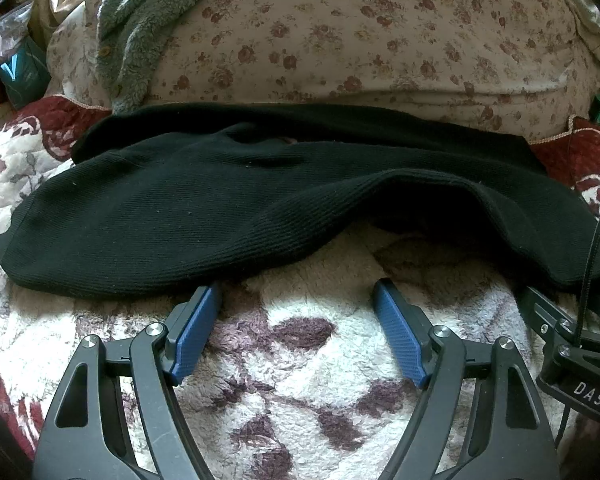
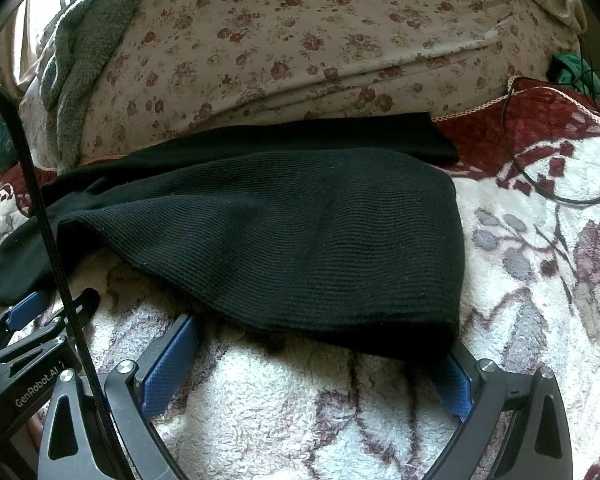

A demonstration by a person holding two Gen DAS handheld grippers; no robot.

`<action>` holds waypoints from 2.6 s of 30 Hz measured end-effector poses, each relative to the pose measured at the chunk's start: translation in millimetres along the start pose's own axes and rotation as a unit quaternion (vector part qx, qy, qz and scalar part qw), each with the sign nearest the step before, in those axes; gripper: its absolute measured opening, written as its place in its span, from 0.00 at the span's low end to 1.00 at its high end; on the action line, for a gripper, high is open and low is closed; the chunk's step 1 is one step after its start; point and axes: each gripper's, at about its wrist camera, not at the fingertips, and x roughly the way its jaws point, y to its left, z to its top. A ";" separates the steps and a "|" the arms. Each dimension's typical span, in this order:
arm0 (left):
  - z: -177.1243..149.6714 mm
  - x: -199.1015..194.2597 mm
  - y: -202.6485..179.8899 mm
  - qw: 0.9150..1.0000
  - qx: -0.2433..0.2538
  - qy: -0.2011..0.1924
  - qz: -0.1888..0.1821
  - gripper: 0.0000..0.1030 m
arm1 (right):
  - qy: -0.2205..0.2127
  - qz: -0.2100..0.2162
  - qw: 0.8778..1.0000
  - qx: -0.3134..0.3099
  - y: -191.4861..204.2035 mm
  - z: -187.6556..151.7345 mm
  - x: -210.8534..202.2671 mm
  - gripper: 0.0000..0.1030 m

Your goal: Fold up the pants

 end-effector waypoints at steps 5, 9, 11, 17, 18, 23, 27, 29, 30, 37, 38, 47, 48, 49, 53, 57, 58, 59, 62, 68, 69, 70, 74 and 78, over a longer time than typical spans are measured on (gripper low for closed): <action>0.2 -2.3 0.1 1.000 0.007 0.004 0.011 0.76 | 0.003 -0.002 1.000 -0.004 1.1 0.1 -0.4 0.99; 2.7 -11.1 8.8 0.999 0.020 0.030 -0.013 0.76 | 0.025 0.039 0.999 -0.009 -11.9 6.6 -2.8 0.99; 2.9 -19.5 19.1 0.999 0.014 0.035 -0.024 0.76 | 0.028 0.077 0.996 -0.024 -18.2 6.8 -9.4 0.95; 3.4 -55.3 63.0 0.999 -0.029 0.010 -0.040 0.76 | 0.026 0.182 0.980 0.076 -61.1 -6.7 -39.5 0.79; 2.3 -59.5 72.6 0.999 -0.035 0.010 -0.036 0.76 | 0.021 0.182 0.978 0.098 -69.8 -8.8 -44.4 0.79; -5.1 -68.5 113.9 0.997 -0.073 0.011 -0.014 0.76 | -0.003 0.149 0.984 0.096 -82.4 -12.6 -60.1 0.79; -11.7 -66.6 143.0 0.993 -0.114 0.019 0.007 0.76 | -0.013 0.119 0.991 0.068 -72.0 -3.0 -64.0 0.79; -14.3 -65.6 156.2 0.991 -0.135 0.027 0.009 0.76 | -0.017 0.098 0.995 0.032 -58.9 4.5 -63.7 0.79; -15.0 -65.6 159.3 0.990 -0.139 0.028 0.010 0.76 | -0.017 0.090 0.996 0.016 -53.6 8.3 -61.7 0.79; -19.9 -59.6 171.1 0.986 -0.158 0.044 0.014 0.76 | 0.009 0.000 0.997 -0.076 -48.7 22.2 -26.3 0.64; -20.7 -60.0 170.8 0.987 -0.156 0.043 0.017 0.76 | 0.007 0.015 0.999 -0.036 -63.7 23.8 -27.5 0.64; -23.3 -52.9 175.5 0.983 -0.177 0.049 0.007 0.76 | -0.004 0.043 0.996 0.081 -116.9 13.3 -38.7 0.64; -23.3 -51.5 175.6 0.982 -0.179 0.051 0.006 0.76 | -0.011 0.050 0.996 0.078 -113.3 12.5 -41.6 0.64; -23.4 -49.9 176.4 0.982 -0.182 0.054 0.002 0.76 | -0.016 0.050 0.996 0.071 -109.8 13.8 -43.0 0.64; -24.0 -44.8 186.7 0.973 -0.218 0.062 -0.029 0.76 | -0.003 0.052 0.997 0.063 -100.6 18.7 -34.6 0.64; -22.5 -41.1 195.6 0.966 -0.248 0.057 -0.036 0.76 | 0.006 0.073 0.994 0.077 -97.1 13.0 -26.5 0.64; -21.8 -40.5 196.1 0.965 -0.252 0.056 -0.041 0.76 | 0.008 0.080 0.994 0.080 -95.4 10.8 -23.9 0.64; -20.1 -40.0 196.8 0.963 -0.259 0.052 -0.047 0.76 | 0.008 0.083 0.993 0.082 -93.9 9.9 -21.3 0.64; -14.3 -37.1 198.2 0.959 -0.274 0.041 -0.058 0.76 | -0.003 0.095 0.992 0.086 -90.4 9.5 -19.4 0.63; -0.8 -17.1 198.8 0.953 -0.298 0.030 -0.051 0.76 | -0.018 0.132 0.987 0.093 -88.4 12.6 -10.3 0.35; 1.3 -15.1 197.9 0.953 -0.298 0.024 -0.048 0.76 | -0.022 0.139 0.985 0.097 -89.0 13.7 -8.4 0.29; 4.8 -11.9 196.8 0.953 -0.298 0.021 -0.045 0.72 | -0.025 0.146 0.984 0.100 -89.5 15.2 -6.9 0.26; 21.9 1.9 193.8 0.957 -0.278 0.055 -0.056 0.14 | -0.037 0.148 0.984 0.096 -93.3 26.0 -10.1 0.15; 40.7 -16.6 193.4 0.963 -0.256 0.027 -0.075 0.06 | -0.056 0.134 0.987 0.069 -92.4 40.6 -28.7 0.14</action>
